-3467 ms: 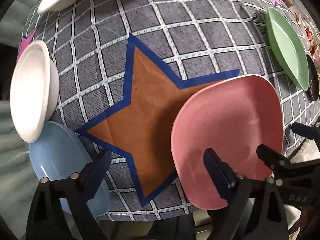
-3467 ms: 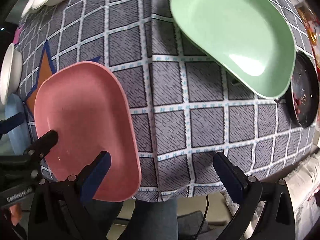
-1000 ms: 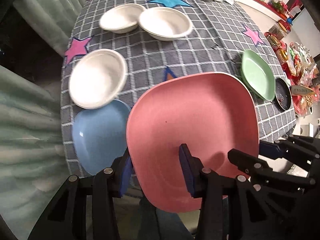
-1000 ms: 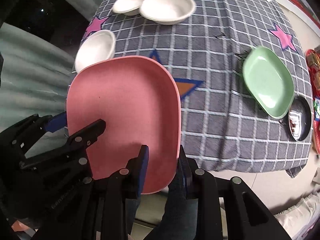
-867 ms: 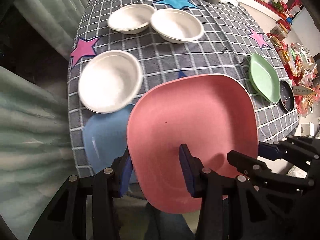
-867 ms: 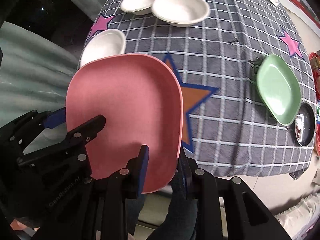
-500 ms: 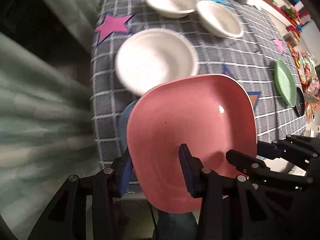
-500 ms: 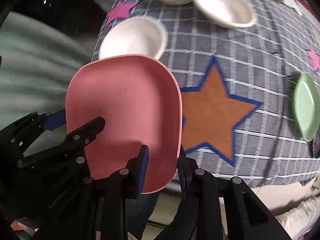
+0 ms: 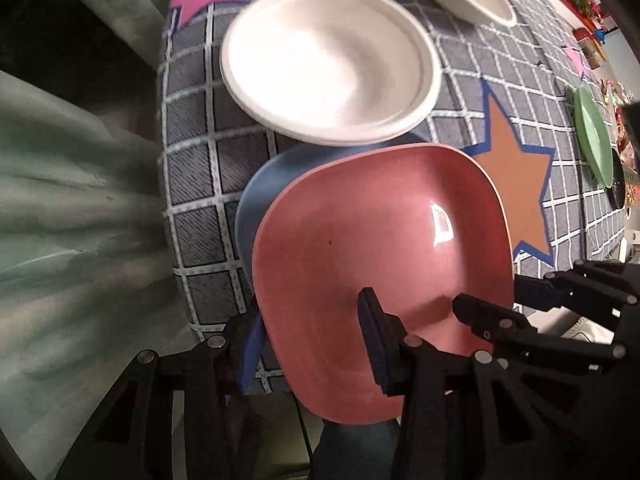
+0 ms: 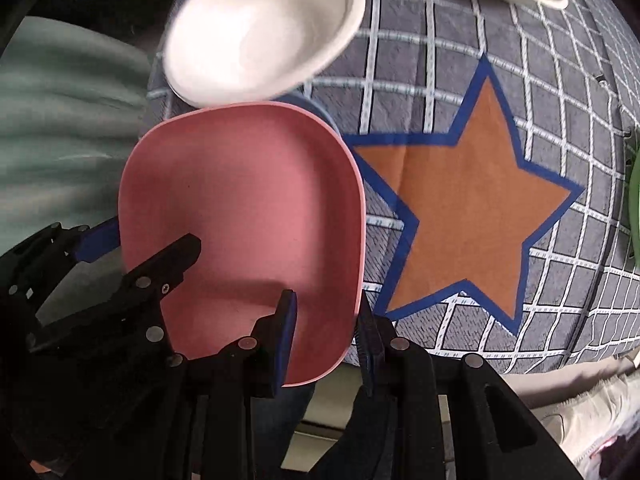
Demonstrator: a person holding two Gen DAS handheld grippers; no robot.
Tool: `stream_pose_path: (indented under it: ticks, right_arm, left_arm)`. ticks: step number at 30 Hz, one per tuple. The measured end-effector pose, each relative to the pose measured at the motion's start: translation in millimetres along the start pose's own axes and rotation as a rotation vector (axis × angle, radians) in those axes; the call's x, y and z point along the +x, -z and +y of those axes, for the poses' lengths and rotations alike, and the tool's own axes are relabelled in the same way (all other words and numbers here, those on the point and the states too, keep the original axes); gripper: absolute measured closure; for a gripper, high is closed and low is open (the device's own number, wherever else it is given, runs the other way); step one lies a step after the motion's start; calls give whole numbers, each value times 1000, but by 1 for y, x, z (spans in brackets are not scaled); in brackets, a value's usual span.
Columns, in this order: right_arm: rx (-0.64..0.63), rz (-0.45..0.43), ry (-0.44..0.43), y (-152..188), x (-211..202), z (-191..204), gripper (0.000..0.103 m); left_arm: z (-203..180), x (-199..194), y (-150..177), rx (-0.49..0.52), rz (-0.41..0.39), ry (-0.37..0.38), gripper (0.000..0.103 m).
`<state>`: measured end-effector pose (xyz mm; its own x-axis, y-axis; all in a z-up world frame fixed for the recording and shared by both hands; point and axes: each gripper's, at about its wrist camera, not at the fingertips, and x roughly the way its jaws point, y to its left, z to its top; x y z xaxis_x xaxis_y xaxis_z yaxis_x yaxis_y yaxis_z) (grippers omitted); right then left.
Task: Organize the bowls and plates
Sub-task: 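Carry the pink plate onto the blue plate and open both grippers, then move both grippers toward the green square plate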
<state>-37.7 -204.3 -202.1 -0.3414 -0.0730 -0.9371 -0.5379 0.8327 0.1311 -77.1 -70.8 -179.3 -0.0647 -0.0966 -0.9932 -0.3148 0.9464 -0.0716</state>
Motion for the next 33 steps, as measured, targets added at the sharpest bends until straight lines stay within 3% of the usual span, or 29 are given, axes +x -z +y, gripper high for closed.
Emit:
stream_pose_path:
  ticks: [6,11,12,14,16,17,22,33]
  right_arm:
    - [-12,4,61,-20,10,4,72]
    - [-14,-8,55,-41,7,3,72]
    - [-16,-19,50,-40,3,3,64]
    - [-8,-38,85,-37,-6,-4,28]
    - [10,-64,100,-28,-14,-17,7]
    - [31,-66,73,-21,-17,-27,1]
    - [193,-79,-10,16,-28,-72,1]
    - [342,-141,-24,61,-56,-127,1]
  left_arm:
    - [11,9,-22,-9,0,2,57]
    - [20,0,-20,-5,-36,15,53]
    - [21,-4,-17,-3,-45,15,52]
    - [19,-12,-10,-6,-61,-3,37]
    - [25,-21,-3,-13,-79,24,23]
    - [27,-25,-1,-12,-82,41,23]
    - [18,-42,12,78,-84,70,23]
    - [-87,-69,-2,325,-148,87,23]
